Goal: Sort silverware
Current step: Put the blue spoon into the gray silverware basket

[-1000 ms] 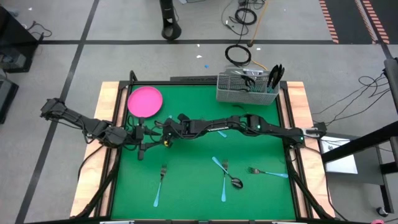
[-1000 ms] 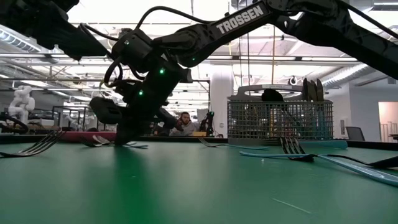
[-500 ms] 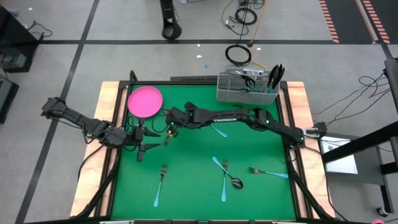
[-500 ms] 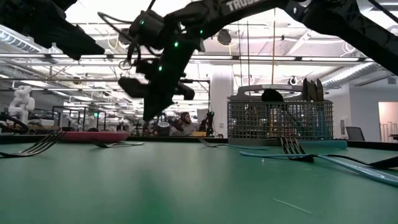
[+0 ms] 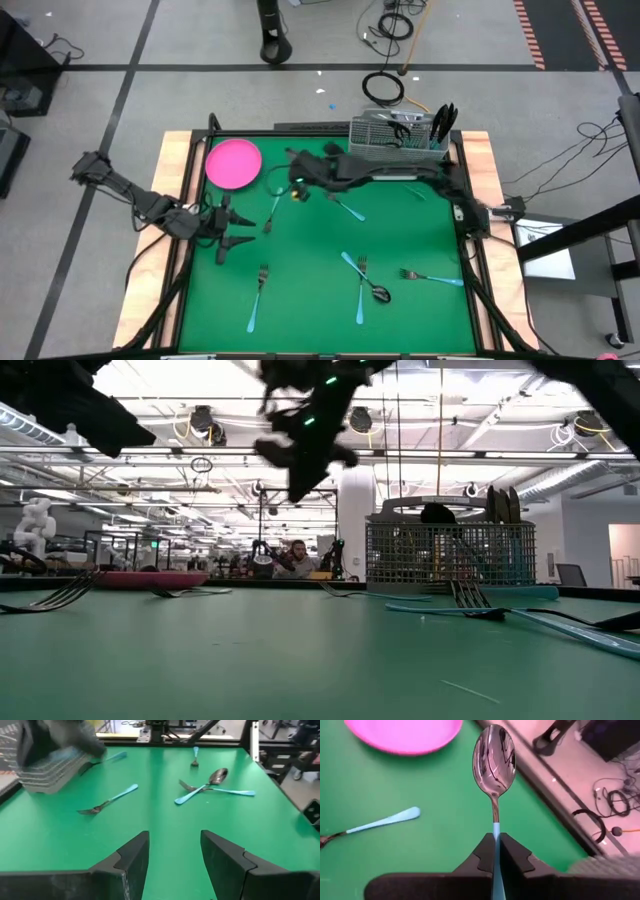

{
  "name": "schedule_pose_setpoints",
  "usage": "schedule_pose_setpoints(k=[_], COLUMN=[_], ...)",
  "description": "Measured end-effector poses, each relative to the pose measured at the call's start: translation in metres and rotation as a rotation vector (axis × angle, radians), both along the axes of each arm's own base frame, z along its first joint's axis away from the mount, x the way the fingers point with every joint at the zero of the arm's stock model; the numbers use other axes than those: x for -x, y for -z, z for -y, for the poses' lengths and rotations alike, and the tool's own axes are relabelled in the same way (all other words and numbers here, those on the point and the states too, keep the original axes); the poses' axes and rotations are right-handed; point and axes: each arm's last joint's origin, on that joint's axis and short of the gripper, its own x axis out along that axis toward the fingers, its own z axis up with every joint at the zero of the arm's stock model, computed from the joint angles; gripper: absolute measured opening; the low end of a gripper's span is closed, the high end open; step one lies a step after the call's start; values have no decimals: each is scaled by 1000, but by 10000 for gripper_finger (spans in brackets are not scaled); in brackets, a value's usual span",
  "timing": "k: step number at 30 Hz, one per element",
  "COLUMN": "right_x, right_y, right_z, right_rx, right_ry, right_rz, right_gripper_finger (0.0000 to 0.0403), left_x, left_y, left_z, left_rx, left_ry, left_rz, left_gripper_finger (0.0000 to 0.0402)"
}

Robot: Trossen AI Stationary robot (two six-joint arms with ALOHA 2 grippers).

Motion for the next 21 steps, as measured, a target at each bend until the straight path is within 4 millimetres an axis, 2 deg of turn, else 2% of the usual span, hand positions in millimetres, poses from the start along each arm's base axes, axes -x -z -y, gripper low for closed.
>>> schedule_pose_setpoints(k=[4,9,12,14,17,21], right_x=[50,118,153,171,194,214], right_y=[-10,-3,5,11,8,5], right_z=[8,16,22,26,30,37], right_rx=[21,51,126,201,309,429], right_ry=[58,135,175,215,269,314], right_rz=[156,409,551,601,667,642], right_gripper_finger=[0,0,0,0,0,0], left_x=[3,6,6,6,6,6], left_y=[1,4,3,3,3,3], left_z=[4,7,8,8,7,7], left_rx=[23,11,6,2,-6,-16], left_ry=[13,-26,-38,-46,-65,-75], left_rz=[-8,-8,2,8,13,15], left_gripper_finger=[180,180,180,180,180,180])
